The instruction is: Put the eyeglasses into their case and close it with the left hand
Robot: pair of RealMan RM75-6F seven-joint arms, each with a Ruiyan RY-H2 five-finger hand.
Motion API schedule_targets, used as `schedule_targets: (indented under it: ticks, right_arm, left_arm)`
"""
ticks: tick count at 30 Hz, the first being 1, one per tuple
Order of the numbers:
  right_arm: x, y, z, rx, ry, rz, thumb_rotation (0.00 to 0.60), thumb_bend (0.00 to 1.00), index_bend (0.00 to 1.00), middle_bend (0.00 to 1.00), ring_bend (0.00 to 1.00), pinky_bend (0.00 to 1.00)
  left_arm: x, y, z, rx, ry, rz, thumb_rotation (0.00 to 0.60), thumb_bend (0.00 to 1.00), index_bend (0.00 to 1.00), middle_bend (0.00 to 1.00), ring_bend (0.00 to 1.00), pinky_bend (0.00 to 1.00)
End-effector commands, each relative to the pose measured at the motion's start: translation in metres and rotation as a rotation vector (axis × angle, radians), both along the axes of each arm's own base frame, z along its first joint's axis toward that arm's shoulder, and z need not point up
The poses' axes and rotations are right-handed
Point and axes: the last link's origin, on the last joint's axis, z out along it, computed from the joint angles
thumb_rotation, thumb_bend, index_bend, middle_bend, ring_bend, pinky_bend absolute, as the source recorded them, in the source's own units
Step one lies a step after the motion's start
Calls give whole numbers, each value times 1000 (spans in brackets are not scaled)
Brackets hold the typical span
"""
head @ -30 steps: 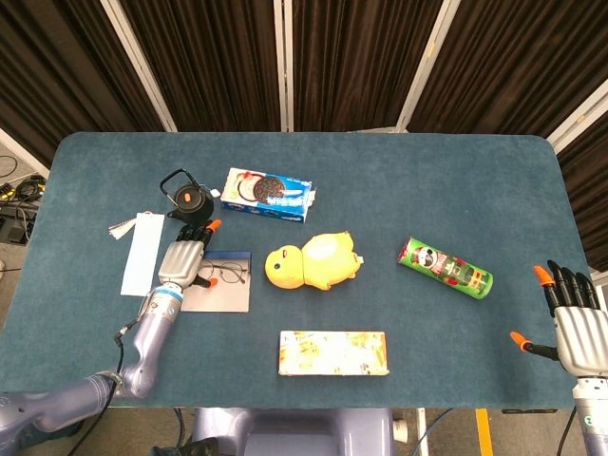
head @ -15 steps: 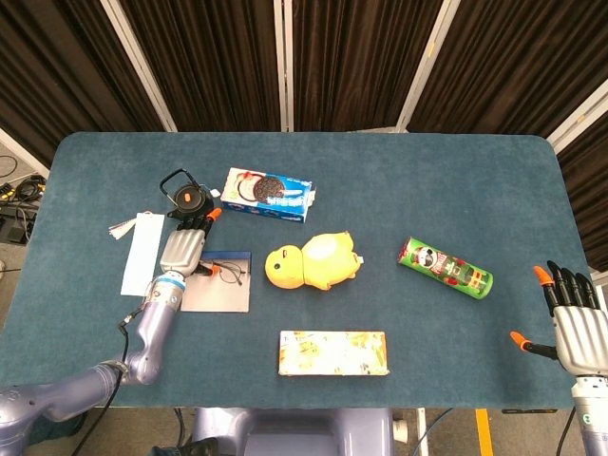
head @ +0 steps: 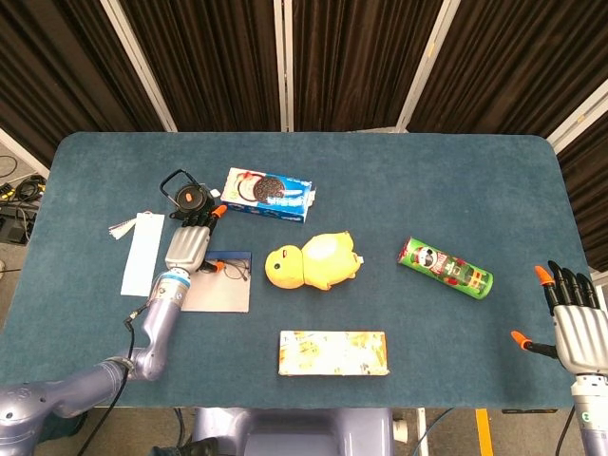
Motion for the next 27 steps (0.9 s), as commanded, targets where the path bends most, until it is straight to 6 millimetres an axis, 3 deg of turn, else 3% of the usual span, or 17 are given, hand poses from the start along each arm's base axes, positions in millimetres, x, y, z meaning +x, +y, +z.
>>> schedule_targets:
  ticks: [1, 17, 27]
  right_arm:
    - [0, 0, 0, 1, 0, 0, 600, 0, 25, 0, 0, 0]
    - [1, 1, 1, -1, -10, 7, 600, 0, 25, 0, 0, 0]
    - [1, 1, 2, 0, -13, 6, 600, 0, 25, 0, 0, 0]
  left_arm:
    - [-1, -2, 1, -2, -1, 0, 600, 188, 0, 0, 0, 0]
    - [14, -34, 1, -92, 67, -31, 600, 188, 0, 0, 0, 0]
    - [12, -25, 2, -56, 69, -20, 600, 190, 0, 0, 0, 0]
